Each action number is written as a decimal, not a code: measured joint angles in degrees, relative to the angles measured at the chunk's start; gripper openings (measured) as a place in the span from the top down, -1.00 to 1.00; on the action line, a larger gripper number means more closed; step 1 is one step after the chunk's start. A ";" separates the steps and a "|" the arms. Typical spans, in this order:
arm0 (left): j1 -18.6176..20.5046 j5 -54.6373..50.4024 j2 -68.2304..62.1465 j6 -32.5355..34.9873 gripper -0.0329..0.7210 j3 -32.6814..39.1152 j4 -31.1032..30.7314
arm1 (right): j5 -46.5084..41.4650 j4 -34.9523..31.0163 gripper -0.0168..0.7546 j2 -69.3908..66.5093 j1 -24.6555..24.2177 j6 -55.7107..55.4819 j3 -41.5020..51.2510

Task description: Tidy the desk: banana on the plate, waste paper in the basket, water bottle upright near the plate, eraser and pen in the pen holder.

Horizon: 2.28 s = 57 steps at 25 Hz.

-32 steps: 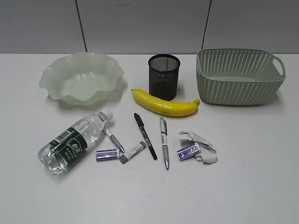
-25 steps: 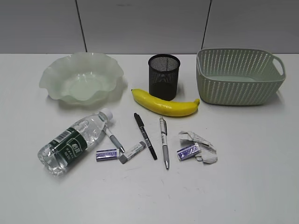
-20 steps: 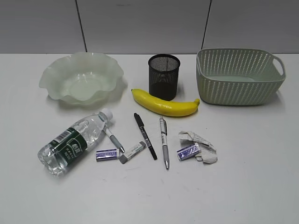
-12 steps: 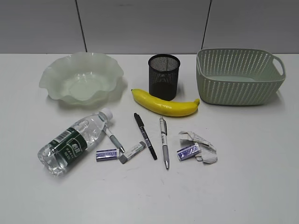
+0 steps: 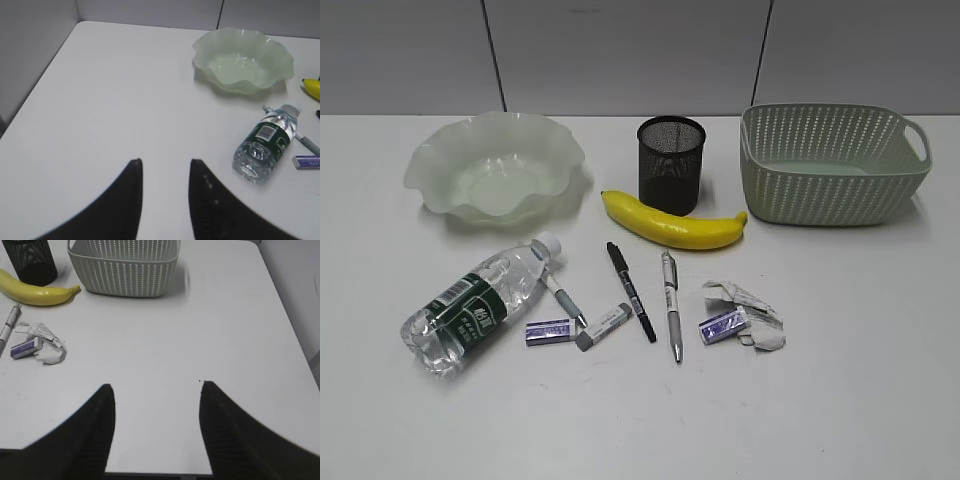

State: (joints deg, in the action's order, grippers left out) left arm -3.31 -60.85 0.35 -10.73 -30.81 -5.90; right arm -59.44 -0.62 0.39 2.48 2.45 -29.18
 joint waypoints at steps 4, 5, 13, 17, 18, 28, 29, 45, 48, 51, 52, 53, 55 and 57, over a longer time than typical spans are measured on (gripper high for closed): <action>0.00 0.00 0.00 0.00 0.28 0.00 0.00 | 0.00 0.00 -0.17 0.00 0.00 0.00 0.00; 0.00 0.00 0.00 0.00 0.28 0.00 0.00 | 0.00 0.00 -0.17 0.00 0.00 0.00 0.00; 0.00 8.58 -0.16 0.00 0.29 -1.24 3.17 | 0.00 0.00 -0.17 0.00 0.00 0.00 0.00; 0.00 22.94 -5.06 1.44 0.28 -1.25 7.78 | 0.00 0.00 -0.17 0.00 0.00 0.00 0.00; 0.00 26.45 -6.89 3.55 0.28 -1.25 9.77 | 0.00 0.00 -0.17 0.00 0.00 0.00 0.00; -4.02 52.19 -43.03 19.45 0.28 -7.05 23.96 | 0.00 0.00 -0.17 0.00 0.00 0.00 0.00; -5.78 52.72 -47.25 21.11 0.28 -8.93 23.96 | 0.00 0.00 -0.17 0.00 0.00 0.00 0.00; -31.13 30.04 -100.48 44.12 0.11 -50.93 19.97 | 0.00 0.00 -0.17 0.00 0.00 0.00 0.00; -33.29 24.63 -106.59 47.07 0.00 -57.53 19.97 | 0.00 0.00 -0.17 0.00 0.00 0.00 0.00; -35.12 23.01 -111.70 50.26 -0.04 -62.18 19.93 | 0.00 0.00 -0.17 0.00 0.00 0.00 0.00; -35.73 22.95 -113.41 50.83 -0.05 -63.19 19.93 | 0.00 0.00 -0.17 0.00 0.00 0.00 0.00; -36.33 22.89 -115.11 51.40 -0.08 -64.38 19.93 | 0.00 0.00 -0.17 0.00 0.00 0.00 0.00; -37.27 22.77 -118.18 51.77 -0.19 -66.56 19.93 | 0.00 0.00 -0.17 0.00 0.00 0.00 0.00; -38.03 22.77 -121.36 52.32 -0.30 -68.84 19.93 | 0.00 0.00 -0.17 0.00 0.00 0.00 0.00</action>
State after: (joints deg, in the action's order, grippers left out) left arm -41.35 -38.08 -121.02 41.59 -99.65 14.03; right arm -59.44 -0.62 0.39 2.48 2.45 -29.18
